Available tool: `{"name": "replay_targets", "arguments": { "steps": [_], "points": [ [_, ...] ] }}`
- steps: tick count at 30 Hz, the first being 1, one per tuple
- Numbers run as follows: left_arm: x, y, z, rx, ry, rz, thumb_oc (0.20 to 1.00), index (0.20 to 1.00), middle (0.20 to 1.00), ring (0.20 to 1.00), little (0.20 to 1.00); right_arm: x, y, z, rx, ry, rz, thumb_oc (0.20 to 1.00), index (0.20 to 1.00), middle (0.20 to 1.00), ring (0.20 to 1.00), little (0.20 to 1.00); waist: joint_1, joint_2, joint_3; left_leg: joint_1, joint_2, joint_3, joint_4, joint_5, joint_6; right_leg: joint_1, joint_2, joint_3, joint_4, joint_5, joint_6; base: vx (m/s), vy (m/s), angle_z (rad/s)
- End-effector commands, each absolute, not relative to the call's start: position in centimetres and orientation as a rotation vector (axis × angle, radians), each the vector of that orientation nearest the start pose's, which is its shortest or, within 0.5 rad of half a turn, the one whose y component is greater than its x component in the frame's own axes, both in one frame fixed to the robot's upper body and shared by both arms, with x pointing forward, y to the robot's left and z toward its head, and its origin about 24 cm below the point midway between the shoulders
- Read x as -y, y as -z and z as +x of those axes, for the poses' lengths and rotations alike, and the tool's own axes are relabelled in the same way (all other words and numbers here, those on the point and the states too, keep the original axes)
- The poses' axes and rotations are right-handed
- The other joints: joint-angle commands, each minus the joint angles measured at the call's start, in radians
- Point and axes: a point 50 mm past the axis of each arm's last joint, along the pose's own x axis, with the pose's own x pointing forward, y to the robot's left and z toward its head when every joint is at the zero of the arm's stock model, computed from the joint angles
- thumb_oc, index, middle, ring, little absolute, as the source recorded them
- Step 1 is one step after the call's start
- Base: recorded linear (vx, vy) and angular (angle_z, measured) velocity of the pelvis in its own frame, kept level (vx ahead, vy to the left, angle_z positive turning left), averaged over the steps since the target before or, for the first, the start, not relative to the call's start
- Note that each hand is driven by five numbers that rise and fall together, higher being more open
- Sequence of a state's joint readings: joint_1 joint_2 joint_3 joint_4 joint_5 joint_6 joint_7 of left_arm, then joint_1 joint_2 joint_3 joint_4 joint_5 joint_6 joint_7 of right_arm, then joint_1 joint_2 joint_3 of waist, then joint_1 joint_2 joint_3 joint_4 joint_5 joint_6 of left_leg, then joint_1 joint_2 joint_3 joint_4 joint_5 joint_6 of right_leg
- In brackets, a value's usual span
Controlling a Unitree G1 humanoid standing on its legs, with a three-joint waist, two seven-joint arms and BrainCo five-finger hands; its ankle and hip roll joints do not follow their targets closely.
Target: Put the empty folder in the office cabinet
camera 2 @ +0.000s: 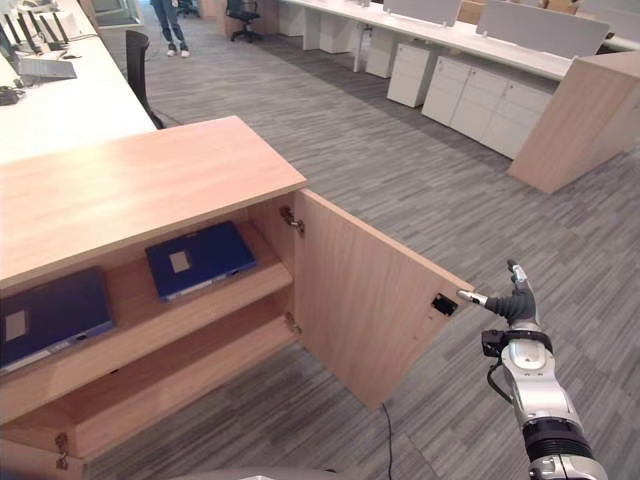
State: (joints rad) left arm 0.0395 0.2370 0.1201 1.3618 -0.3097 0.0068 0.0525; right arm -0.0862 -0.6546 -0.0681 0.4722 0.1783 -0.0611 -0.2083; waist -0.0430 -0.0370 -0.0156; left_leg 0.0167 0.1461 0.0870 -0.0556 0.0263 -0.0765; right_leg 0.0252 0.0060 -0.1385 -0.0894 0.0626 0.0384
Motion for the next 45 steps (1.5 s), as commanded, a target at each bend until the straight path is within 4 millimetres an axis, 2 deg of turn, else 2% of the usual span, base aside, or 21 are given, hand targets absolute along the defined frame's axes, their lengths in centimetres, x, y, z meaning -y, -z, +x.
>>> {"name": "replay_targets", "arguments": {
  "steps": [1,7,11,12,13,14,15,16,18,20,21,24,25,28,33,36,37,38,39,41,45],
  "points": [
    [-27.5,16.0,4.4,-1.298,-0.579,-0.108,1.000,1.000,1.000,1.000,1.000,34.7,-6.9,26.9,-0.101,0.444,-0.447,1.000,1.000,1.000,1.000,1.000,0.022,-0.084,-0.026,0.014,0.019,0.020,0.081,-0.072,-0.016,-0.007,-0.013,-0.010,0.014,-0.113,0.030,0.00,-0.086,0.10],
    [-27.7,15.9,3.8,-1.305,-0.589,-0.124,1.000,1.000,1.000,1.000,1.000,31.8,-5.5,28.3,-0.155,0.231,-0.382,1.000,1.000,1.000,1.000,1.000,0.041,-0.094,-0.016,0.003,0.028,0.003,0.092,-0.067,-0.024,-0.003,-0.005,-0.019,0.012,-0.115,0.022,-0.02,-0.062,0.03],
    [-28.0,15.9,3.3,-1.306,-0.578,-0.145,1.000,1.000,1.000,1.000,1.000,26.6,-2.5,29.0,-0.278,-0.126,-0.245,1.000,1.000,1.000,1.000,1.000,0.069,-0.105,-0.005,-0.007,0.036,-0.010,0.101,-0.059,-0.031,0.003,0.003,-0.031,0.012,-0.120,0.012,-0.03,-0.052,0.03],
    [-28.0,15.9,3.3,-1.306,-0.579,-0.146,1.000,1.000,1.000,1.000,1.000,26.5,-2.5,29.1,-0.278,-0.127,-0.245,1.000,1.000,1.000,1.000,1.000,0.068,-0.104,-0.005,-0.007,0.036,-0.010,0.101,-0.059,-0.031,0.004,0.003,-0.032,0.012,-0.120,0.012,-0.02,-0.017,0.05],
    [-27.9,15.9,3.2,-1.309,-0.574,-0.152,1.000,1.000,1.000,1.000,1.000,25.1,-2.2,29.0,-0.290,-0.210,-0.218,1.000,1.000,1.000,1.000,1.000,0.072,-0.105,-0.003,-0.008,0.037,-0.012,0.103,-0.057,-0.034,0.005,0.004,-0.035,0.011,-0.122,0.011,-0.03,-0.022,0.09],
    [-27.6,16.0,3.1,-1.309,-0.559,-0.168,1.000,1.000,1.000,1.000,1.000,22.1,-0.9,28.7,-0.333,-0.356,-0.149,1.000,1.000,1.000,1.000,1.000,0.081,-0.107,0.001,-0.010,0.039,-0.014,0.103,-0.052,-0.037,0.005,0.006,-0.039,0.012,-0.124,0.009,-0.03,-0.022,0.05],
    [-27.6,16.0,3.1,-1.309,-0.560,-0.168,1.000,1.000,1.000,1.000,1.000,22.0,-0.9,28.7,-0.333,-0.357,-0.149,1.000,1.000,1.000,1.000,1.000,0.080,-0.107,0.001,-0.010,0.039,-0.015,0.103,-0.052,-0.037,0.006,0.006,-0.040,0.012,-0.124,0.009,-0.04,-0.023,-0.01],
    [-27.1,16.2,2.8,-1.316,-0.541,-0.176,1.000,1.000,1.000,1.000,1.000,18.4,0.0,28.0,-0.357,-0.529,-0.095,1.000,1.000,1.000,1.000,1.000,0.091,-0.107,0.006,-0.016,0.039,-0.021,0.103,-0.047,-0.039,0.006,0.007,-0.045,0.014,-0.127,0.005,-0.03,-0.018,-0.04],
    [-26.8,16.3,2.8,-1.315,-0.526,-0.183,1.000,1.000,1.000,1.000,1.000,15.0,0.3,27.1,-0.374,-0.699,-0.053,1.000,1.000,1.000,1.000,1.000,0.102,-0.107,0.009,-0.018,0.041,-0.028,0.101,-0.044,-0.041,0.004,0.009,-0.054,0.016,-0.129,0.003,-0.03,-0.022,-0.08],
    [-26.8,16.3,2.8,-1.315,-0.526,-0.183,1.000,1.000,1.000,1.000,1.000,15.0,0.3,27.1,-0.374,-0.699,-0.053,1.000,1.000,1.000,1.000,1.000,0.102,-0.107,0.009,-0.019,0.041,-0.028,0.101,-0.044,-0.041,0.004,0.009,-0.054,0.016,-0.129,0.003,-0.01,-0.016,-0.10],
    [-26.7,16.3,2.6,-1.318,-0.515,-0.177,1.000,1.000,1.000,1.000,1.000,11.8,-0.2,26.5,-0.350,-0.830,0.028,1.000,1.000,1.000,1.000,1.000,0.118,-0.105,0.015,-0.017,0.046,-0.032,0.100,-0.043,-0.044,0.009,0.014,-0.054,0.015,-0.130,0.001,-0.02,-0.034,-0.10],
    [-26.8,16.3,2.3,-1.326,-0.502,-0.161,1.000,1.000,1.000,1.000,1.000,7.8,-1.3,25.5,-0.296,-0.952,0.189,1.000,1.000,1.000,1.000,1.000,0.133,-0.108,0.017,-0.027,0.050,-0.043,0.099,-0.034,-0.045,0.001,0.015,-0.064,0.018,-0.129,0.000,-0.03,-0.044,-0.16],
    [-26.9,16.3,1.8,-1.341,-0.500,-0.147,1.000,1.000,1.000,1.000,1.000,5.6,-2.4,24.9,-0.253,-1.018,0.299,1.000,1.000,1.000,1.000,1.000,0.146,-0.109,0.019,-0.029,0.052,-0.050,0.098,-0.032,-0.046,0.000,0.017,-0.069,0.020,-0.130,-0.002,-0.02,-0.051,-0.11],
    [-27.0,16.3,1.3,-1.355,-0.505,-0.141,1.000,1.000,1.000,1.000,1.000,3.9,-3.1,24.2,-0.230,-1.059,0.406,1.000,1.000,1.000,1.000,1.000,0.155,-0.109,0.022,-0.032,0.054,-0.056,0.098,-0.029,-0.047,-0.001,0.018,-0.075,0.020,-0.131,-0.003,-0.01,-0.019,-0.05],
    [-27.4,16.1,1.4,-1.348,-0.518,-0.118,1.000,1.000,1.000,1.000,1.000,-1.1,-6.3,22.2,-0.148,-1.197,0.655,1.000,1.000,1.000,1.000,1.000,0.194,-0.110,0.042,-0.065,0.053,-0.079,0.138,-0.031,-0.051,-0.003,0.014,-0.099,0.029,-0.134,-0.004,-0.02,-0.037,0.21],
    [-27.4,16.1,2.3,-1.325,-0.517,-0.098,1.000,1.000,1.000,1.000,1.000,-2.0,-6.3,22.0,-0.162,-1.173,0.747,1.000,1.000,1.000,1.000,1.000,0.215,-0.115,0.071,-0.122,0.057,-0.075,0.194,-0.021,-0.056,-0.005,0.003,-0.142,0.033,-0.138,-0.007,-0.08,-0.048,0.86],
    [-27.0,16.1,3.3,-1.310,-0.488,-0.082,1.000,1.000,1.000,1.000,1.000,-2.5,-5.7,21.6,-0.198,-1.162,0.775,1.000,1.000,1.000,1.000,1.000,0.234,-0.111,0.095,-0.165,0.091,-0.014,0.237,0.013,-0.049,0.000,-0.006,-0.193,0.034,-0.144,-0.011,-0.11,-0.048,1.75],
    [-27.0,16.1,3.3,-1.309,-0.488,-0.082,1.000,1.000,1.000,1.000,1.000,-2.5,-5.7,21.7,-0.198,-1.162,0.775,1.000,1.000,1.000,1.000,1.000,0.231,-0.112,0.092,-0.170,0.089,-0.016,0.235,0.016,-0.048,-0.004,-0.008,-0.196,0.035,-0.144,-0.011,-0.08,-0.043,1.75],
    [-27.0,16.1,3.5,-1.310,-0.476,-0.069,1.000,1.000,1.000,1.000,1.000,-2.5,-5.7,21.5,-0.205,-1.171,0.767,1.000,1.000,1.000,1.000,1.000,0.242,-0.108,0.102,-0.182,0.112,0.027,0.256,0.026,-0.041,0.003,-0.008,-0.223,0.031,-0.146,-0.012,-0.02,-0.033,1.17],
    [-27.2,16.1,3.2,-1.319,-0.459,-0.046,1.000,1.000,1.000,1.000,1.000,-1.6,-5.6,21.6,-0.190,-1.175,0.714,1.000,1.000,1.000,1.000,1.000,0.253,-0.090,0.106,-0.185,0.151,0.116,0.256,0.021,-0.049,0.030,-0.012,-0.299,0.018,-0.165,-0.004,0.07,-0.031,1.47],
    [-27.1,16.2,1.9,-1.350,-0.453,-0.049,1.000,1.000,1.000,1.000,1.000,0.3,-4.9,21.8,-0.191,-1.119,0.700,1.000,1.000,1.000,1.000,1.000,0.254,-0.057,0.094,-0.173,0.168,0.189,0.185,0.072,-0.068,0.041,-0.030,-0.382,0.011,-0.170,-0.002,0.04,0.066,1.39]
  ]
}}
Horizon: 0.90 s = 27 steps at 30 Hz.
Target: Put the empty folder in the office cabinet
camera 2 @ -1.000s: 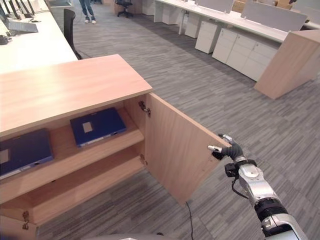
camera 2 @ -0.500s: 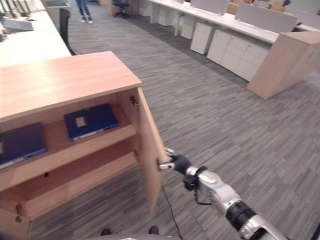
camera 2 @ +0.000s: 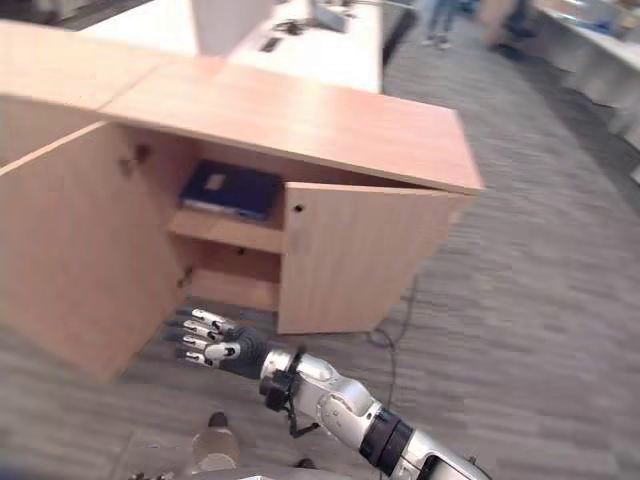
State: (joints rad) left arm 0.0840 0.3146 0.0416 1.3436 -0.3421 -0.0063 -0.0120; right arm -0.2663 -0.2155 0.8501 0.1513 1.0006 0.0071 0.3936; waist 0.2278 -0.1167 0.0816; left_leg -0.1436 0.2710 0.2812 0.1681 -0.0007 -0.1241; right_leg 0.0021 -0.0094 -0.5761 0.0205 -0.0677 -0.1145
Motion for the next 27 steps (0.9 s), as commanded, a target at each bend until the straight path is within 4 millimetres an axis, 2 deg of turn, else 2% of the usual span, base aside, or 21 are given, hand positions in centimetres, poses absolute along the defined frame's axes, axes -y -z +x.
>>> {"name": "replay_targets", "arguments": {
  "steps": [1,3,6,7,8,9,10,11,12,14,15,17,18,19,20,22,23,24,25,26,27],
  "points": [
    [-27.1,16.2,1.9,-1.350,-0.453,-0.049,1.000,1.000,1.000,1.000,1.000,0.3,-4.9,21.8,-0.191,-1.119,0.700,1.000,1.000,1.000,1.000,1.000,-0.017,0.023,-0.003,-0.012,0.043,-0.005,-0.039,0.099,-0.021,0.064,-0.015,0.055,-0.099,-0.039,0.151,0.02,0.113,0.76],
    [-26.8,16.3,1.4,-1.351,-0.446,-0.057,1.000,1.000,1.000,1.000,1.000,3.3,-3.2,22.1,-0.210,-1.012,0.648,1.000,1.000,1.000,1.000,1.000,-0.033,0.054,-0.015,-0.005,0.073,0.140,-0.084,0.152,-0.035,0.064,-0.039,-0.036,-0.104,-0.037,0.150,0.01,0.150,0.95],
    [-26.6,16.3,0.9,-1.360,-0.439,-0.069,1.000,1.000,1.000,1.000,1.000,4.6,-2.4,22.0,-0.233,-0.977,0.595,1.000,1.000,1.000,1.000,1.000,-0.043,0.064,-0.022,-0.002,0.081,0.209,-0.095,0.166,-0.035,0.064,-0.051,-0.073,-0.105,-0.034,0.151,0.00,0.095,0.93],
    [-26.6,16.3,0.9,-1.360,-0.439,-0.069,1.000,1.000,1.000,1.000,1.000,4.6,-2.4,22.0,-0.233,-0.977,0.595,1.000,1.000,1.000,1.000,1.000,-0.043,0.064,-0.022,-0.002,0.081,0.209,-0.095,0.167,-0.035,0.063,-0.051,-0.073,-0.105,-0.034,0.151,-0.01,0.138,0.67],
    [-26.4,16.4,0.3,-1.371,-0.441,-0.092,1.000,1.000,1.000,1.000,1.000,5.9,-1.0,21.9,-0.284,-0.925,0.541,1.000,1.000,1.000,1.000,1.000,-0.051,0.069,-0.027,0.005,0.086,0.272,-0.106,0.174,-0.033,0.062,-0.068,-0.109,-0.105,-0.024,0.158,0.03,0.205,0.30],
    [-25.8,16.6,-0.5,-1.395,-0.428,-0.116,1.000,1.000,1.000,1.000,1.000,7.4,1.0,21.5,-0.362,-0.855,0.460,1.000,1.000,1.000,1.000,1.000,-0.052,0.077,-0.037,0.019,0.072,0.295,-0.136,0.177,-0.027,0.066,-0.082,-0.132,-0.104,-0.016,0.165,0.03,0.211,0.61],
    [-25.8,16.6,-0.6,-1.397,-0.426,-0.116,1.000,1.000,1.000,1.000,1.000,7.5,1.1,21.5,-0.363,-0.854,0.458,1.000,1.000,1.000,1.000,1.000,-0.053,0.078,-0.038,0.020,0.069,0.294,-0.140,0.178,-0.026,0.066,-0.083,-0.134,-0.104,-0.015,0.166,0.06,0.250,1.19],
    [-25.0,16.8,-0.8,-1.406,-0.415,-0.137,1.000,1.000,1.000,1.000,1.000,9.3,3.5,21.2,-0.452,-0.746,0.336,1.000,1.000,1.000,1.000,1.000,-0.052,0.086,-0.048,0.024,0.040,0.279,-0.168,0.167,-0.015,0.068,-0.099,-0.143,-0.103,-0.003,0.178,0.03,0.146,1.04],
    [-25.0,16.8,-0.8,-1.406,-0.414,-0.137,1.000,1.000,1.000,1.000,1.000,9.2,3.6,21.2,-0.452,-0.745,0.333,1.000,1.000,1.000,1.000,1.000,-0.053,0.086,-0.050,0.024,0.036,0.278,-0.172,0.167,-0.013,0.068,-0.101,-0.145,-0.103,-0.001,0.180,0.06,0.232,0.70],
    [-24.1,17.0,-0.3,-1.393,-0.413,-0.165,1.000,1.000,1.000,1.000,1.000,11.1,6.9,20.4,-0.583,-0.615,0.160,1.000,1.000,1.000,1.000,1.000,-0.051,0.090,-0.062,0.023,-0.003,0.254,-0.193,0.153,0.004,0.066,-0.127,-0.157,-0.100,0.021,0.195,0.06,0.227,0.53],
    [-23.6,17.2,0.6,-1.379,-0.419,-0.172,1.000,1.000,1.000,1.000,1.000,12.1,9.5,19.7,-0.696,-0.499,0.050,1.000,1.000,1.000,1.000,1.000,-0.048,0.090,-0.076,0.020,-0.039,0.235,-0.216,0.142,0.022,0.066,-0.153,-0.172,-0.098,0.037,0.209,0.08,0.278,0.69],
    [-22.9,17.3,1.2,-1.372,-0.418,-0.178,1.000,1.000,1.000,1.000,1.000,13.2,11.6,18.6,-0.807,-0.365,0.019,1.000,1.000,1.000,1.000,1.000,-0.045,0.092,-0.089,0.017,-0.073,0.211,-0.233,0.131,0.037,0.067,-0.181,-0.184,-0.095,0.052,0.223,0.11,0.302,0.45],
    [-22.6,17.4,2.1,-1.366,-0.412,-0.171,1.000,1.000,1.000,1.000,1.000,14.7,13.8,16.5,-0.948,-0.194,0.044,1.000,1.000,1.000,1.000,1.000,-0.045,0.094,-0.105,0.012,-0.111,0.180,-0.240,0.112,0.053,0.079,-0.214,-0.208,-0.088,0.066,0.237,0.11,0.243,0.57],
    [-22.6,17.4,2.2,-1.364,-0.411,-0.169,1.000,1.000,1.000,1.000,1.000,14.7,13.8,16.7,-0.946,-0.192,0.045,1.000,1.000,1.000,1.000,1.000,-0.045,0.092,-0.104,0.010,-0.114,0.178,-0.240,0.112,0.055,0.079,-0.217,-0.212,-0.088,0.068,0.238,0.13,0.236,0.70],
    [-22.5,17.4,2.5,-1.362,-0.410,-0.160,1.000,1.000,1.000,1.000,1.000,15.5,14.7,15.5,-1.014,-0.108,0.060,1.000,1.000,1.000,1.000,1.000,-0.044,0.094,-0.112,0.007,-0.132,0.164,-0.241,0.103,0.063,0.088,-0.236,-0.226,-0.084,0.074,0.247,0.11,0.201,0.58],
    [-22.3,17.4,4.0,-1.351,-0.382,-0.131,1.000,1.000,1.000,1.000,1.000,18.3,16.5,11.7,-1.184,0.180,0.151,1.000,1.000,1.000,1.000,1.000,-0.037,0.100,-0.141,0.014,-0.206,0.104,-0.245,0.066,0.093,0.127,-0.313,-0.275,-0.042,0.088,0.274,0.28,0.367,0.44],
    [-22.2,17.3,4.5,-1.344,-0.376,-0.121,1.000,1.000,1.000,1.000,1.000,18.8,16.7,10.7,-1.219,0.230,0.154,1.000,1.000,1.000,1.000,1.000,-0.037,0.102,-0.144,0.023,-0.229,0.087,-0.246,0.055,0.105,0.143,-0.348,-0.297,-0.008,0.098,0.282,0.23,0.271,0.53],
    [-22.2,17.3,4.6,-1.343,-0.374,-0.119,1.000,1.000,1.000,1.000,1.000,18.8,16.7,10.7,-1.217,0.232,0.155,1.000,1.000,1.000,1.000,1.000,-0.039,0.101,-0.141,0.024,-0.235,0.083,-0.247,0.054,0.109,0.147,-0.354,-0.303,-0.004,0.098,0.285,0.27,0.289,0.97],
    [-22.1,17.2,5.8,-1.314,-0.378,-0.115,1.000,1.000,1.000,1.000,1.000,19.6,17.0,9.1,-1.249,0.322,0.182,1.000,1.000,1.000,1.000,1.000,-0.063,0.104,-0.134,0.045,-0.284,0.031,-0.253,0.030,0.131,0.166,-0.425,-0.315,0.097,0.150,0.308,0.19,0.196,0.92],
    [-22.1,17.2,5.8,-1.314,-0.378,-0.115,1.000,1.000,1.000,1.000,1.000,19.6,17.0,9.1,-1.249,0.322,0.182,1.000,1.000,1.000,1.000,1.000,-0.065,0.103,-0.133,0.046,-0.287,0.029,-0.253,0.030,0.132,0.168,-0.428,-0.317,0.099,0.150,0.310,0.28,0.262,0.91],
    [-22.4,16.9,7.4,-1.255,-0.407,-0.120,1.000,1.000,1.000,1.000,1.000,19.9,17.1,8.2,-1.243,0.385,0.241,1.000,1.000,1.000,1.000,1.000,-0.122,0.120,-0.118,0.056,-0.295,-0.027,-0.255,0.016,0.138,0.126,-0.450,-0.201,0.185,0.168,0.297,0.12,0.098,1.74]
  ]
}}
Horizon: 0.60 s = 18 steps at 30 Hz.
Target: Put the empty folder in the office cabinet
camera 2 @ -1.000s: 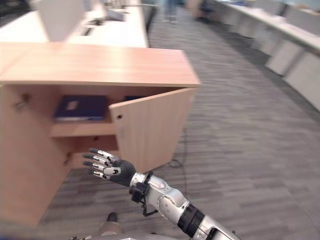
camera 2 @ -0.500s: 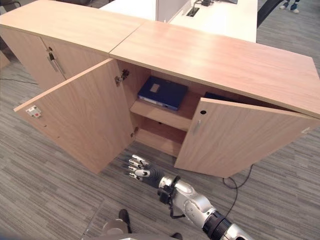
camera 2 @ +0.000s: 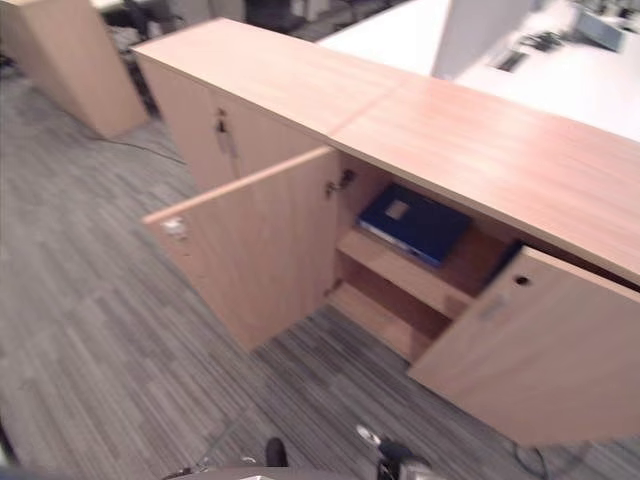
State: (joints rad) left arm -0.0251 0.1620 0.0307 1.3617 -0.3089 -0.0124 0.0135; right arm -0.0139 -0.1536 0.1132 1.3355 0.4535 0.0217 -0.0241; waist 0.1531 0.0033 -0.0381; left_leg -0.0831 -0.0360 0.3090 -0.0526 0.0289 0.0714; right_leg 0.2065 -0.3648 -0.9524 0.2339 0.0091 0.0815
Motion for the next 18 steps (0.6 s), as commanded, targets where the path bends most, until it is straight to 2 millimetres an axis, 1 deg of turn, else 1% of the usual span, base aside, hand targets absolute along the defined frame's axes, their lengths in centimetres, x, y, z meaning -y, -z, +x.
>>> {"name": "replay_targets", "arguments": {
  "steps": [1,2,3,4,5,6,7,8,9,11,12,13,14,15,16,17,18],
  "points": [
    [-22.5,16.8,8.0,-1.233,-0.414,-0.125,1.000,1.000,1.000,1.000,1.000,20.0,17.1,8.1,-1.236,0.402,0.259,1.000,1.000,1.000,1.000,1.000,-0.066,0.007,0.005,-0.005,0.011,-0.071,-0.035,-0.017,-0.058,-0.103,-0.089,0.230,-0.020,0.084,0.095,0.13,0.095,2.02],
    [-22.8,16.5,8.9,-1.196,-0.422,-0.123,1.000,1.000,1.000,1.000,1.000,19.9,17.1,8.0,-1.223,0.414,0.283,1.000,1.000,1.000,1.000,1.000,-0.081,0.017,0.006,-0.009,0.019,-0.080,-0.035,-0.018,-0.062,-0.145,-0.069,0.294,-0.012,0.054,0.079,0.06,0.017,1.83],
    [-23.1,16.2,9.7,-1.166,-0.421,-0.113,1.000,1.000,1.000,1.000,1.000,20.0,17.1,8.0,-1.208,0.430,0.302,1.000,1.000,1.000,1.000,1.000,-0.102,0.025,0.015,-0.006,0.022,-0.098,-0.035,-0.015,-0.067,-0.177,-0.041,0.347,-0.022,0.022,0.069,0.09,-0.056,0.73],
    [-23.5,15.8,10.8,-1.118,-0.419,-0.079,1.000,1.000,1.000,1.000,1.000,20.2,17.1,7.6,-1.192,0.471,0.337,1.000,1.000,1.000,1.000,1.000,-0.130,0.029,0.037,0.002,0.032,-0.126,-0.035,-0.009,-0.078,-0.223,0.036,0.431,-0.051,-0.045,0.045,0.07,-0.073,0.57],
    [-23.5,15.8,10.8,-1.118,-0.419,-0.078,1.000,1.000,1.000,1.000,1.000,20.1,17.1,7.6,-1.191,0.471,0.338,1.000,1.000,1.000,1.000,1.000,-0.129,0.029,0.037,0.002,0.036,-0.126,-0.035,-0.009,-0.081,-0.223,0.040,0.431,-0.050,-0.050,0.041,0.08,-0.061,0.67],
    [-29.7,14.0,9.9,-1.088,-0.517,-0.032,1.000,1.000,1.000,1.000,1.000,21.7,16.7,7.8,-1.142,0.499,0.357,1.000,1.000,1.000,1.000,1.000,-0.135,0.041,0.047,0.006,0.033,-0.145,-0.035,-0.008,-0.084,-0.252,0.087,0.475,-0.070,-0.061,0.041,0.12,-0.050,0.85],
    [-29.3,12.6,14.1,-0.944,-0.499,-0.013,1.000,1.000,1.000,1.000,1.000,21.7,16.8,7.5,-1.146,0.533,0.368,1.000,1.000,1.000,1.000,1.000,-0.158,0.031,0.057,0.018,0.021,-0.163,-0.035,-0.013,-0.083,-0.285,0.150,0.522,-0.109,-0.054,0.049,0.13,-0.039,0.72],
    [-29.3,12.6,14.1,-0.944,-0.499,-0.013,1.000,1.000,1.000,1.000,1.000,21.6,16.8,7.5,-1.146,0.534,0.368,1.000,1.000,1.000,1.000,1.000,-0.157,0.032,0.059,0.020,0.022,-0.163,-0.035,-0.014,-0.084,-0.282,0.152,0.523,-0.112,-0.053,0.048,0.08,-0.063,0.75],
    [-29.3,12.1,15.2,-0.888,-0.480,-0.012,1.000,1.000,1.000,1.000,1.000,21.7,16.8,7.2,-1.151,0.542,0.372,1.000,1.000,1.000,1.000,1.000,-0.163,0.022,0.064,0.019,0.012,-0.156,-0.035,-0.001,-0.074,-0.289,0.176,0.519,-0.148,-0.032,0.037,0.03,-0.048,0.49],
    [-29.2,12.0,15.4,-0.880,-0.506,-0.011,1.000,1.000,1.000,1.000,1.000,21.7,16.8,7.7,-1.130,0.562,0.375,1.000,1.000,1.000,1.000,1.000,-0.155,-0.001,0.059,0.030,-0.004,-0.165,-0.035,-0.011,-0.073,-0.254,0.194,0.509,-0.217,-0.014,0.048,0.11,-0.110,0.33],
    [-35.1,9.0,14.9,-0.778,-0.645,0.092,1.000,1.000,1.000,1.000,1.000,21.8,16.7,7.7,-1.108,0.553,0.382,1.000,1.000,1.000,1.000,1.000,-0.148,-0.015,0.046,0.043,0.004,-0.150,-0.035,-0.017,-0.083,-0.234,0.221,0.541,-0.254,-0.013,0.043,0.18,-0.136,-0.03],
    [-36.7,7.7,15.8,-0.754,-0.692,0.095,1.000,1.000,1.000,1.000,1.000,22.0,16.6,8.0,-1.096,0.551,0.381,1.000,1.000,1.000,1.000,1.000,-0.148,-0.015,0.037,0.049,0.007,-0.138,-0.035,-0.021,-0.084,-0.226,0.228,0.544,-0.270,-0.005,0.045,0.15,-0.107,-0.14],
    [-36.8,7.6,15.8,-0.753,-0.693,0.096,1.000,1.000,1.000,1.000,1.000,22.0,16.6,8.1,-1.096,0.551,0.382,1.000,1.000,1.000,1.000,1.000,-0.148,-0.016,0.038,0.050,0.007,-0.137,-0.035,-0.021,-0.084,-0.225,0.229,0.544,-0.271,-0.005,0.045,0.10,-0.068,-0.43],
    [-37.7,5.9,17.7,-0.692,-0.706,0.116,1.000,1.000,1.000,1.000,1.000,21.8,16.5,8.5,-1.080,0.538,0.377,1.000,1.000,1.000,1.000,1.000,-0.149,-0.019,0.031,0.055,0.012,-0.128,-0.035,-0.023,-0.086,-0.219,0.236,0.548,-0.287,-0.002,0.044,0.09,-0.077,-0.24],
    [-38.3,5.2,18.2,-0.703,-0.706,0.134,1.000,1.000,1.000,1.000,1.000,22.0,16.3,8.9,-1.062,0.522,0.371,1.000,1.000,1.000,1.000,1.000,-0.145,-0.017,0.023,0.057,0.017,-0.124,-0.035,-0.023,-0.087,-0.215,0.244,0.548,-0.298,0.001,0.044,0.11,-0.108,-0.08],
    [-39.5,3.5,18.8,-0.625,-0.683,0.116,1.000,1.000,1.000,1.000,1.000,22.4,16.3,8.7,-1.068,0.535,0.377,1.000,1.000,1.000,1.000,1.000,-0.142,-0.016,0.021,0.057,0.021,-0.121,-0.035,-0.024,-0.089,-0.213,0.248,0.550,-0.305,0.002,0.044,0.08,-0.087,0.06],
    [-41.1,2.5,18.0,-0.614,-0.729,0.107,1.000,1.000,1.000,1.000,1.000,22.9,16.3,8.5,-1.073,0.549,0.376,1.000,1.000,1.000,1.000,1.000,-0.137,-0.013,0.017,0.058,0.025,-0.120,-0.035,-0.023,-0.091,-0.209,0.250,0.546,-0.313,0.003,0.045,0.07,-0.087,0.02]
  ]
}}
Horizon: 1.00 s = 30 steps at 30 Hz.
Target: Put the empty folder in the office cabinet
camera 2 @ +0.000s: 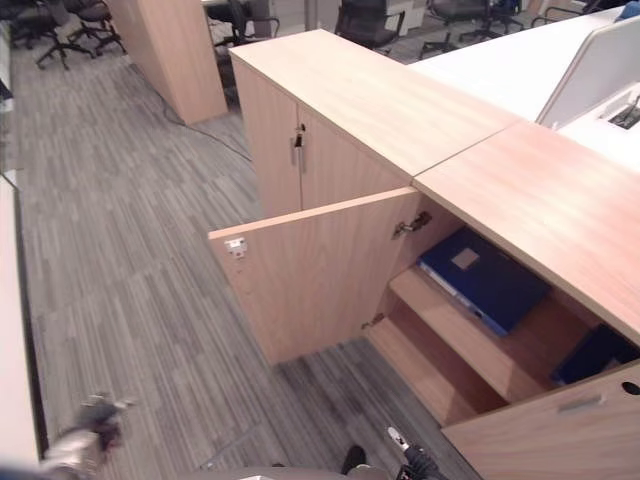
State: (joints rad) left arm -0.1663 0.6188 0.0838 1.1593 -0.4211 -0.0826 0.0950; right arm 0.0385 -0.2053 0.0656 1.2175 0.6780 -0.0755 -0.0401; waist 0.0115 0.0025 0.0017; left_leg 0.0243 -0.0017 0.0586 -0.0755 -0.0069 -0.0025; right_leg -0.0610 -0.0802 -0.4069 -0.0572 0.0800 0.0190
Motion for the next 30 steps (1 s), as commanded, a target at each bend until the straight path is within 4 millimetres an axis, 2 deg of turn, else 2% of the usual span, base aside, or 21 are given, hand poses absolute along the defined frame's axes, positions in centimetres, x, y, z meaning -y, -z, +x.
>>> {"name": "replay_targets", "arguments": {
  "steps": [1,2,4,5,6,7,9,10,11,12,13,15,16,17,18,19,20,23,24,25,30],
  "points": [
    [-40.9,2.2,18.7,-0.607,-0.725,0.138,1.000,1.000,1.000,1.000,1.000,22.5,16.3,8.7,-1.069,0.527,0.380,1.000,1.000,1.000,1.000,1.000,0.005,-0.015,-0.029,-0.047,-0.005,0.131,-0.012,0.013,-0.019,0.062,-0.031,-0.001,-0.025,-0.070,0.107,0.11,-0.136,-0.06],
    [-43.6,-0.8,18.6,-0.536,-0.738,0.143,1.000,1.000,1.000,1.000,1.000,23.3,16.4,7.7,-1.096,0.536,0.371,1.000,1.000,1.000,1.000,1.000,0.006,-0.015,-0.038,-0.038,0.005,0.141,-0.012,0.010,-0.027,0.069,-0.022,0.004,-0.030,-0.077,0.105,0.09,-0.114,-0.07],
    [-44.4,-1.1,17.9,-0.565,-0.753,0.175,1.000,1.000,1.000,1.000,1.000,23.5,16.5,7.1,-1.114,0.541,0.370,1.000,1.000,1.000,1.000,1.000,0.005,-0.016,-0.041,-0.030,0.014,0.144,-0.012,0.009,-0.033,0.075,-0.017,0.003,-0.030,-0.083,0.101,0.08,-0.103,-0.08],
    [-44.4,-1.1,17.9,-0.565,-0.752,0.175,1.000,1.000,1.000,1.000,1.000,23.5,16.5,7.1,-1.114,0.541,0.370,1.000,1.000,1.000,1.000,1.000,0.005,-0.016,-0.040,-0.029,0.014,0.144,-0.012,0.008,-0.033,0.075,-0.017,0.003,-0.030,-0.084,0.101,0.08,-0.116,-0.09],
    [-43.4,-1.9,20.5,-0.527,-0.735,0.216,1.000,1.000,1.000,1.000,1.000,23.1,16.6,6.8,-1.126,0.523,0.366,1.000,1.000,1.000,1.000,1.000,-0.002,-0.017,-0.042,-0.023,0.019,0.143,-0.012,0.007,-0.035,0.078,-0.014,0.005,-0.030,-0.085,0.099,0.06,-0.094,-0.04],
    [-41.2,-1.8,22.6,-0.464,-0.639,0.238,1.000,1.000,1.000,1.000,1.000,22.8,16.7,6.7,-1.131,0.517,0.368,1.000,1.000,1.000,1.000,1.000,-0.001,-0.022,-0.038,-0.016,0.024,0.148,-0.012,0.005,-0.037,0.082,-0.010,0.011,-0.030,-0.089,0.095,0.06,-0.093,0.01],
    [-41.2,-2.4,23.0,-0.423,-0.621,0.206,1.000,1.000,1.000,1.000,1.000,23.4,16.7,6.1,-1.149,0.535,0.359,1.000,1.000,1.000,1.000,1.000,-0.008,-0.024,-0.037,-0.010,0.030,0.154,-0.011,0.005,-0.041,0.085,-0.005,0.018,-0.030,-0.094,0.093,0.04,-0.103,0.13],
    [-40.0,-3.7,24.5,-0.327,-0.552,0.197,1.000,1.000,1.000,1.000,1.000,23.8,16.5,6.4,-1.130,0.550,0.361,1.000,1.000,1.000,1.000,1.000,-0.008,-0.031,-0.025,-0.016,0.042,0.153,0.032,-0.005,-0.047,0.090,0.000,0.024,-0.027,-0.100,0.085,0.01,-0.234,0.11],
    [-41.0,-5.0,24.6,-0.305,-0.627,0.197,1.000,1.000,1.000,1.000,1.000,23.8,16.6,6.1,-1.135,0.561,0.379,1.000,1.000,1.000,1.000,1.000,-0.007,-0.039,-0.004,-0.051,0.063,0.159,0.136,-0.030,-0.058,0.097,-0.002,0.018,-0.022,-0.108,0.074,-0.01,-0.199,-0.02],
    [-41.0,-5.0,24.6,-0.304,-0.627,0.198,1.000,1.000,1.000,1.000,1.000,23.8,16.6,6.1,-1.134,0.561,0.380,1.000,1.000,1.000,1.000,1.000,-0.008,-0.039,-0.004,-0.057,0.065,0.158,0.146,-0.035,-0.058,0.097,-0.001,0.017,-0.022,-0.108,0.073,-0.03,-0.167,0.01],
    [-38.6,-5.0,26.4,-0.259,-0.531,0.221,1.000,1.000,1.000,1.000,1.000,23.3,16.7,6.1,-1.136,0.540,0.381,1.000,1.000,1.000,1.000,1.000,-0.013,-0.049,0.007,-0.078,0.077,0.166,0.202,-0.051,-0.064,0.103,0.000,0.017,-0.021,-0.113,0.064,0.00,-0.093,-0.03],
    [-39.1,-4.7,26.6,-0.288,-0.550,0.185,1.000,1.000,1.000,1.000,1.000,24.1,16.6,5.7,-1.159,0.548,0.353,1.000,1.000,1.000,1.000,1.000,-0.025,-0.052,0.018,-0.099,0.106,0.187,0.302,-0.070,-0.066,0.120,0.010,0.033,-0.021,-0.124,0.051,0.06,-0.108,-0.04],
    [-38.2,-5.4,28.2,-0.279,-0.534,0.219,1.000,1.000,1.000,1.000,1.000,24.0,16.6,6.0,-1.153,0.533,0.343,1.000,1.000,1.000,1.000,1.000,-0.031,-0.047,0.016,-0.110,0.127,0.175,0.346,-0.074,-0.080,0.139,0.021,0.046,-0.025,-0.141,0.050,0.02,-0.074,-0.24],
    [-35.7,-6.4,29.9,-0.194,-0.460,0.219,1.000,1.000,1.000,1.000,1.000,24.2,16.4,6.2,-1.139,0.547,0.345,1.000,1.000,1.000,1.000,1.000,-0.022,-0.054,0.029,-0.141,0.141,0.176,0.364,-0.029,-0.076,0.132,0.016,0.035,-0.023,-0.133,0.042,0.00,-0.051,-0.29],
    [-30.5,-5.9,30.5,-0.089,-0.323,0.163,1.000,1.000,1.000,1.000,1.000,24.3,16.4,6.3,-1.138,0.553,0.346,1.000,1.000,1.000,1.000,1.000,-0.004,-0.061,0.042,-0.169,0.149,0.133,0.337,-0.009,-0.073,0.134,0.011,0.036,-0.028,-0.136,0.042,-0.08,-0.013,-0.23],
    [-30.5,-5.8,30.5,-0.092,-0.324,0.162,1.000,1.000,1.000,1.000,1.000,24.4,16.4,6.3,-1.139,0.554,0.344,1.000,1.000,1.000,1.000,1.000,-0.006,-0.060,0.040,-0.169,0.149,0.132,0.336,-0.009,-0.073,0.134,0.011,0.035,-0.028,-0.136,0.042,0.03,0.011,-0.11],
    [-28.6,-5.5,29.5,-0.049,-0.258,0.142,1.000,1.000,1.000,1.000,1.000,24.7,16.2,7.0,-1.119,0.561,0.338,1.000,1.000,1.000,1.000,1.000,0.012,-0.063,0.046,-0.176,0.138,0.062,0.250,0.011,-0.074,0.133,0.014,0.052,-0.030,-0.139,0.047,0.04,0.013,-0.16],
    [-28.8,-5.2,29.0,-0.060,-0.264,0.146,1.000,1.000,1.000,1.000,1.000,24.8,16.1,7.3,-1.116,0.555,0.334,1.000,1.000,1.000,1.000,1.000,0.014,-0.057,0.045,-0.169,0.136,0.033,0.200,0.033,-0.079,0.133,0.018,0.065,-0.030,-0.141,0.049,0.04,0.032,-0.16],
    [-29.2,-4.7,28.7,-0.080,-0.275,0.148,1.000,1.000,1.000,1.000,1.000,24.8,16.1,7.6,-1.111,0.539,0.327,1.000,1.000,1.000,1.000,1.000,0.014,-0.049,0.042,-0.173,0.133,-0.004,0.157,0.059,-0.085,0.129,0.022,0.082,-0.030,-0.141,0.051,0.09,0.102,-0.33],
    [-28.8,-4.1,28.7,-0.106,-0.251,0.153,1.000,1.000,1.000,1.000,1.000,24.7,16.1,7.4,-1.116,0.494,0.306,1.000,1.000,1.000,1.000,1.000,-0.004,-0.026,0.023,-0.143,0.136,-0.019,0.087,0.078,-0.093,0.131,0.030,0.111,-0.030,-0.149,0.055,0.13,0.128,-0.42],
    [-27.3,-4.1,29.0,-0.095,-0.188,0.159,1.000,1.000,1.000,1.000,1.000,25.2,16.1,6.6,-1.142,0.509,0.287,1.000,1.000,1.000,1.000,1.000,-0.015,-0.007,-0.001,-0.078,0.123,-0.011,0.018,0.084,-0.096,0.136,0.030,0.122,-0.030,-0.147,0.056,0.08,0.094,-0.35]
  ]
}}
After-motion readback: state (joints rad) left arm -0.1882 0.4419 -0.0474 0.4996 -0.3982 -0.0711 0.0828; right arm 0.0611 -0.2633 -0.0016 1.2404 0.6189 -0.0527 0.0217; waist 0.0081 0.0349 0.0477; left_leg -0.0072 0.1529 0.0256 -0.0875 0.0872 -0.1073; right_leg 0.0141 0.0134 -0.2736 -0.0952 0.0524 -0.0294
